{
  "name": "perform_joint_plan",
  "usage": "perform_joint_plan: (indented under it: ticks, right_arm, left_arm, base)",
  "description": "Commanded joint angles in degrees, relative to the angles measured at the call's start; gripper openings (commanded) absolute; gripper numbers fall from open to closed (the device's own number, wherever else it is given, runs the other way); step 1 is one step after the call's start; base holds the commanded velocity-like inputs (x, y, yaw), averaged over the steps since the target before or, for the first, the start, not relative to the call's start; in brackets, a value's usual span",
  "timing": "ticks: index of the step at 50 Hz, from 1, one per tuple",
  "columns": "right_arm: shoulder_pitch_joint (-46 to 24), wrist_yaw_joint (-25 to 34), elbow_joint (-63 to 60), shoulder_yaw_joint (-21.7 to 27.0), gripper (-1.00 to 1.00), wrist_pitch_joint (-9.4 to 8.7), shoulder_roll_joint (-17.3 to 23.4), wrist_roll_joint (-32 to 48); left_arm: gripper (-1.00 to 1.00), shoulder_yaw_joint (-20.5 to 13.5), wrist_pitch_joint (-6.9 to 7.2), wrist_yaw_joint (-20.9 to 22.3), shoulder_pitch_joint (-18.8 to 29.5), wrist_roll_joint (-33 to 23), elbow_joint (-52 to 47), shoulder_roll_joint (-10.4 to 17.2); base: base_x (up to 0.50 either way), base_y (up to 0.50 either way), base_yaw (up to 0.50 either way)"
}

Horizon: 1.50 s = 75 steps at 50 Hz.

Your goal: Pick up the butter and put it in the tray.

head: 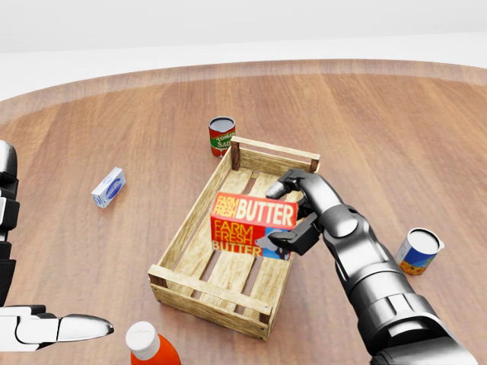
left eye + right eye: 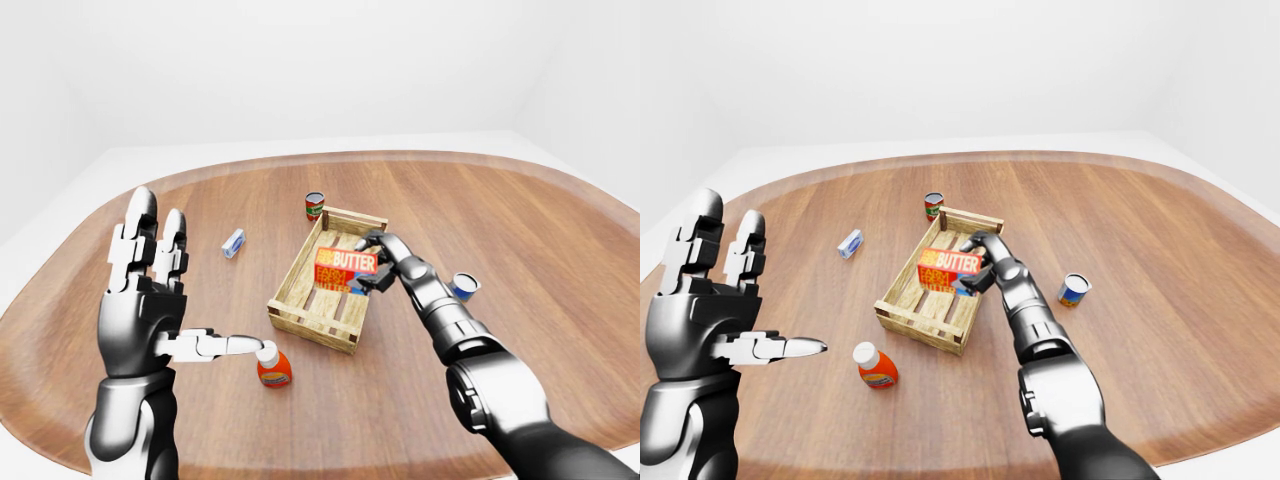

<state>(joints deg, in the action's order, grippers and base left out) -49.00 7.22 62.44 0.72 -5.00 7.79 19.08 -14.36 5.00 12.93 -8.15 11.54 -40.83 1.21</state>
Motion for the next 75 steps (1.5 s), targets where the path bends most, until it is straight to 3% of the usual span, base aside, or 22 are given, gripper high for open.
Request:
perform_joint_plan:
  ticks: [1, 27, 50, 59, 64, 75]
  right_arm:
    - [-5.3, -2.4, 3.8, 1.6, -1.0, 0.0, -1.2, -3.7]
    - [-7.5, -4.3, 8.7, 1.6, -1.0, 0.0, -4.0, -4.1]
    - [-6.6, -4.9, 9.2, 2.1, -1.0, 0.0, -3.2, -4.1]
    - [-6.4, -9.3, 9.4, 1.6, -1.0, 0.0, -3.4, -2.5]
    - [-6.5, -11.9, 10.1, 1.5, -1.0, 2.29, -3.9, -1.2]
    - [-6.0, -16.7, 11.2, 1.0, -1.0, 5.24, -4.8, 1.9]
  left_arm:
    - [1.0, 0.0, 0.0, 0.1, -0.2, 0.1, -0.3, 0.0]
    - [1.0, -0.3, 0.0, 0.2, 0.1, 0.2, 0.2, 0.1]
    - [1.0, 0.1, 0.0, 0.3, -0.2, -0.1, 0.3, 0.0]
    - [1.0, 0.6, 0.0, 0.4, -0.4, -0.5, 0.5, -0.1]
    - [1.0, 0.4, 0.0, 0.5, -0.4, -0.4, 0.2, -0.1]
    - [1.0, 0.6, 0.0, 0.6, -0.7, -0.5, 0.3, -0.2]
  base:
    - [0.0, 0.0, 0.0]
    - [0.0, 0.0, 0.0]
    - [0.0, 0.0, 0.0]
    - [0.0, 0.0, 0.0]
    - [0.0, 0.0, 0.0]
    - [0.0, 0.0, 0.0]
